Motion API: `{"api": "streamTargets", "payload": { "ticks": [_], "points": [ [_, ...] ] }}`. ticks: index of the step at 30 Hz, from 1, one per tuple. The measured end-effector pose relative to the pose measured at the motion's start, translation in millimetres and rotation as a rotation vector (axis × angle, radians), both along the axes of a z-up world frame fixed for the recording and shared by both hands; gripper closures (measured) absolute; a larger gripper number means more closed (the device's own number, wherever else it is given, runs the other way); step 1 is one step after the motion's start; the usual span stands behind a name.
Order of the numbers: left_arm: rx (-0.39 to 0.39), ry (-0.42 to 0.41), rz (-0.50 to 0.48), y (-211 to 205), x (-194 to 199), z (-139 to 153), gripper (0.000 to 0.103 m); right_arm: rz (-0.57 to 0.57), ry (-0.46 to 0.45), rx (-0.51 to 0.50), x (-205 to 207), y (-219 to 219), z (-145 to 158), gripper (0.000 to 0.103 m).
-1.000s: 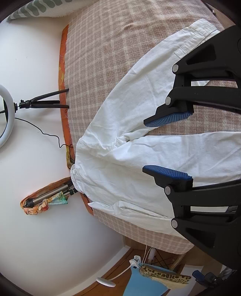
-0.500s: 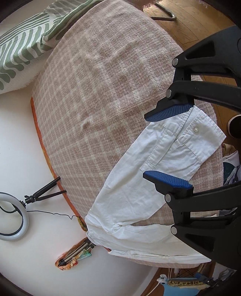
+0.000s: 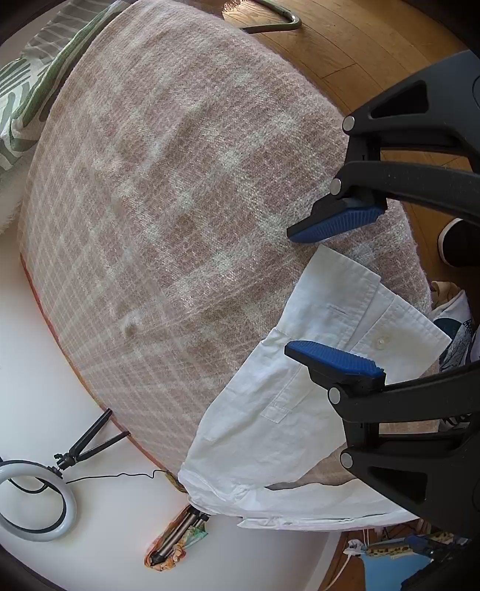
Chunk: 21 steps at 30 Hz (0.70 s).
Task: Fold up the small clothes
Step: 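Move the right gripper to the sleeve cuff and close on it, then fold the gripped sleeve across the shirt back with the right gripper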
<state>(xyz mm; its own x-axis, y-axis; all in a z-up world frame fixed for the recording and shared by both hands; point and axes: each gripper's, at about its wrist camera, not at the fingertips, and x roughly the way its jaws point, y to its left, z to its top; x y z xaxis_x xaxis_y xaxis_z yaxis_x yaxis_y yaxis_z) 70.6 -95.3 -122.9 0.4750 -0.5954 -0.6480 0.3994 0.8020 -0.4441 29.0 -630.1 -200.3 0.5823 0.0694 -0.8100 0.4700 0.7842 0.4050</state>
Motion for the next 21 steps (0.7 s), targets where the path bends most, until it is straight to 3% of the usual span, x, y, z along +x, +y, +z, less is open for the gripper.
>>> {"api": "streamTargets", "payload": {
  "ticks": [5, 7, 9, 11, 21],
  "points": [
    [0.003, 0.011, 0.002, -1.2, 1.9, -3.5, 0.051, 0.024, 0.020, -0.073, 3.2, 12.9, 1.4, 0.045],
    [0.006, 0.017, -0.001, -2.3, 2.6, -6.1, 0.051, 0.044, 0.030, -0.114, 5.5, 21.5, 1.6, 0.053],
    [0.008, 0.025, -0.004, -3.4, 3.9, -9.0, 0.051, 0.067, 0.040, -0.147, 8.5, 28.9, 2.2, 0.079],
    [0.010, 0.031, -0.005, -3.5, 5.0, -12.2, 0.051, 0.099, 0.036, -0.148, 10.8, 35.5, 4.3, 0.096],
    [-0.030, 0.048, 0.010, 3.8, 8.8, -20.1, 0.051, 0.190, -0.176, -0.065, 11.2, 88.3, 64.3, 0.097]
  ]
}}
